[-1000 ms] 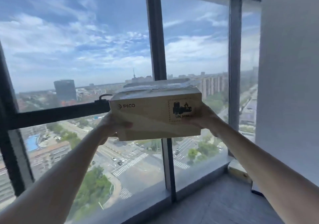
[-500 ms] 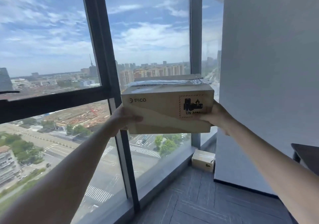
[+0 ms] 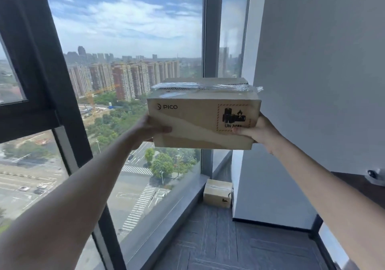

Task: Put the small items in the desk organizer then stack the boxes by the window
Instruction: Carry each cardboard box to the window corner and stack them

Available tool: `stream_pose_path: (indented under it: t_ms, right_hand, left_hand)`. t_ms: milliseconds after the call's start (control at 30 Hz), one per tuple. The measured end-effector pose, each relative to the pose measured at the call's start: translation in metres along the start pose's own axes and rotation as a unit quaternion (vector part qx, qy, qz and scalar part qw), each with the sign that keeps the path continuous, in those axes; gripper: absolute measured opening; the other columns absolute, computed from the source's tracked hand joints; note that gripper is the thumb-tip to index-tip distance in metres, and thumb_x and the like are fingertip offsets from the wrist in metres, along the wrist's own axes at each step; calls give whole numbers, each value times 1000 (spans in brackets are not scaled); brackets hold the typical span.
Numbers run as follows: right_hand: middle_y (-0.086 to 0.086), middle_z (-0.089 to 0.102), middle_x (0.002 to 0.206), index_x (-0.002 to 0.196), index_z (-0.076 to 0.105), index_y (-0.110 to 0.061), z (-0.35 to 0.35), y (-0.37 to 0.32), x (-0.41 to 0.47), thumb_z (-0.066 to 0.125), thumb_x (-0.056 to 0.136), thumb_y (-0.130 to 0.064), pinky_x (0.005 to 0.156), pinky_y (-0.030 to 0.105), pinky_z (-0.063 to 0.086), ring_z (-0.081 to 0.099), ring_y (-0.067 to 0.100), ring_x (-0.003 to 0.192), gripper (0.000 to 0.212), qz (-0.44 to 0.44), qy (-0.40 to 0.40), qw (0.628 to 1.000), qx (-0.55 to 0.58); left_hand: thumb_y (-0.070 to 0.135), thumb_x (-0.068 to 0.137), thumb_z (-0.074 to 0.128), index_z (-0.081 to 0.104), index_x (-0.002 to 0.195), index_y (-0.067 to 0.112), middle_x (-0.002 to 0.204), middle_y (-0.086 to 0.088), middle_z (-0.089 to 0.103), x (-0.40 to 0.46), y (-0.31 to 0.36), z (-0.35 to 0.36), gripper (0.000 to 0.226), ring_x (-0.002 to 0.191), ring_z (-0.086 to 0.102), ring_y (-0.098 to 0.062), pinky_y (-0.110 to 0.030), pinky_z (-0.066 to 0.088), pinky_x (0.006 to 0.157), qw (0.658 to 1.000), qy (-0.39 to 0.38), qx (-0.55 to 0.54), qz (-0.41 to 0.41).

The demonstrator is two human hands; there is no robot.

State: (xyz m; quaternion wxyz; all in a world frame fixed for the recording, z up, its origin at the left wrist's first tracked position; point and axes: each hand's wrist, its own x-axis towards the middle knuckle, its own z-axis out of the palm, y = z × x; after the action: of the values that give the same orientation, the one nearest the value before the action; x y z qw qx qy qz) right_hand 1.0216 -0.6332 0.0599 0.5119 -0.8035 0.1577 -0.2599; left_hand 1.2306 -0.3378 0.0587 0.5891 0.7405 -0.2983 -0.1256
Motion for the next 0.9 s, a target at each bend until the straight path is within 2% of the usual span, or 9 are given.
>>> stream_pose_path:
  t_ms: [67, 133, 233, 333, 500, 633, 733, 900]
  right_hand:
    - [-8, 71, 116, 127, 57, -28, 5, 22, 37, 93, 64, -24, 95, 45, 54, 65, 15, 109, 73, 13, 9, 1000, 2]
    - [-10, 71, 115, 125, 58, -30, 10, 46, 77, 93, 62, -27, 95, 45, 54, 66, 14, 108, 73, 22, 9, 1000, -3]
    - [-10, 72, 114, 124, 58, -31, 15, 85, 141, 92, 63, -28, 92, 48, 56, 66, 15, 108, 70, 30, 2, 1000, -8]
    - [-9, 71, 114, 125, 55, -32, 13, 123, 210, 90, 67, -27, 84, 50, 59, 66, 17, 107, 68, 45, 4, 999, -11]
    - [-7, 71, 115, 126, 55, -31, 4, 186, 330, 90, 67, -28, 85, 48, 59, 66, 19, 108, 68, 73, 3, 997, 4]
    - [-8, 71, 113, 125, 54, -31, 2, 223, 408, 88, 72, -24, 84, 53, 59, 66, 19, 107, 64, 101, -5, 995, 10]
    - [-11, 72, 113, 123, 53, -37, 5, 251, 462, 86, 74, -27, 80, 64, 56, 67, 19, 107, 60, 128, -35, 991, 26]
    - [-12, 71, 115, 127, 51, -35, 24, 310, 544, 84, 78, -23, 81, 59, 57, 66, 18, 108, 60, 178, -33, 982, 45]
  left_hand:
    - [18, 65, 90, 55, 131, 15, 121, -11, 68, 39, -18, 6, 75, 109, 67, -32, -54, 60, 80, 1000, -21, -2, -8]
    - [22, 60, 90, 54, 132, 13, 122, -13, 66, 85, -39, 14, 80, 108, 68, -35, -64, 57, 77, 999, -33, -14, -19]
    - [17, 64, 87, 53, 132, 11, 121, -16, 66, 152, -67, 25, 76, 105, 69, -38, -70, 54, 75, 998, -47, -25, -31]
    - [13, 69, 89, 53, 133, 13, 121, -14, 68, 230, -89, 41, 73, 105, 70, -35, -68, 55, 74, 997, -65, -24, -36]
    - [12, 72, 87, 53, 133, 13, 121, -12, 68, 359, -114, 74, 70, 104, 70, -33, -65, 57, 75, 996, -65, -9, -56]
    - [9, 76, 84, 51, 133, 12, 122, -12, 66, 446, -140, 95, 66, 105, 69, -30, -48, 62, 66, 994, -68, -20, -85]
    - [17, 68, 89, 53, 129, 12, 119, -11, 68, 507, -168, 103, 71, 105, 69, -31, -53, 61, 71, 992, -68, -19, -102]
    - [17, 66, 90, 53, 130, 11, 120, -12, 68, 611, -227, 120, 74, 105, 68, -32, -60, 59, 77, 986, -85, -32, -138]
